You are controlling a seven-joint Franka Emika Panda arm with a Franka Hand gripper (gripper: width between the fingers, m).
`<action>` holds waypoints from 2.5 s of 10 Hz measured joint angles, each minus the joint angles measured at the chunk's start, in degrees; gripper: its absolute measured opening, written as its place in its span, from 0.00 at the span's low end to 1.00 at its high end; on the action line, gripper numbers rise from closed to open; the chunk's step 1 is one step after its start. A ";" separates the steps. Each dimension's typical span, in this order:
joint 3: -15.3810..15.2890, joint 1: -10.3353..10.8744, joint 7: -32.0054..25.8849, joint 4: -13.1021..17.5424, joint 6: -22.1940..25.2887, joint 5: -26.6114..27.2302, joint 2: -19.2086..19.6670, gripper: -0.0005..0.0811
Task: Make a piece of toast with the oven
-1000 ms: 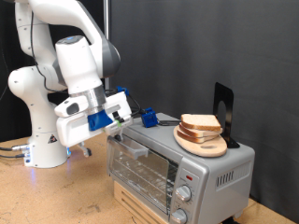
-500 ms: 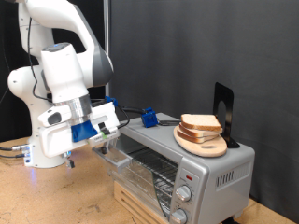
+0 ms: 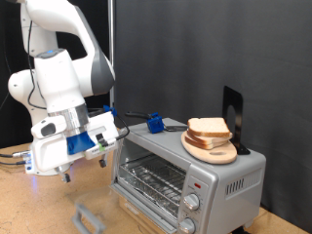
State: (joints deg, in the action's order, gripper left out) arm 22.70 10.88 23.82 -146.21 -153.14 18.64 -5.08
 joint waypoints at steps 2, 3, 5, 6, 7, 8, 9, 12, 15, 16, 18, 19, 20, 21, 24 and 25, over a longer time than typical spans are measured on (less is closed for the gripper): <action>0.38 -0.45 -0.94 0.89 0.22 -0.08 1.56 0.84; 0.79 -0.72 -1.88 1.58 1.60 -0.09 1.84 0.84; 1.64 -1.57 -4.52 3.33 5.98 -0.09 1.64 0.84; 2.13 -1.99 -5.76 4.19 8.05 -0.09 1.35 0.84; 2.54 -2.39 -6.74 4.87 9.80 -0.09 0.83 0.84; 2.83 -2.72 -7.25 5.32 11.15 -0.10 0.23 0.84; 3.01 -3.00 -7.54 5.72 12.15 -0.13 -0.26 0.84; 3.68 -3.27 -8.92 6.64 14.57 0.61 -1.72 0.84; 4.05 -3.27 -10.03 7.90 18.48 3.40 -2.25 0.84; 4.87 -3.32 -11.23 9.89 23.49 5.98 -3.14 0.84; 6.71 -3.53 -11.46 14.59 33.40 8.42 -4.63 0.84; 7.16 -3.70 -10.86 16.68 36.03 8.59 -5.19 0.84; 7.27 -3.71 -9.86 18.37 37.85 8.51 -5.85 0.84; 7.28 -3.72 -9.02 19.36 39.31 8.45 -6.18 0.84; 6.87 -3.12 -14.44 19.51 42.74 8.38 -6.78 0.84; 6.17 -2.47 -17.80 19.51 43.90 8.40 -8.19 0.84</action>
State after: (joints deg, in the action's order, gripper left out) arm 28.87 8.41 6.02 -126.70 -109.24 27.03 -13.26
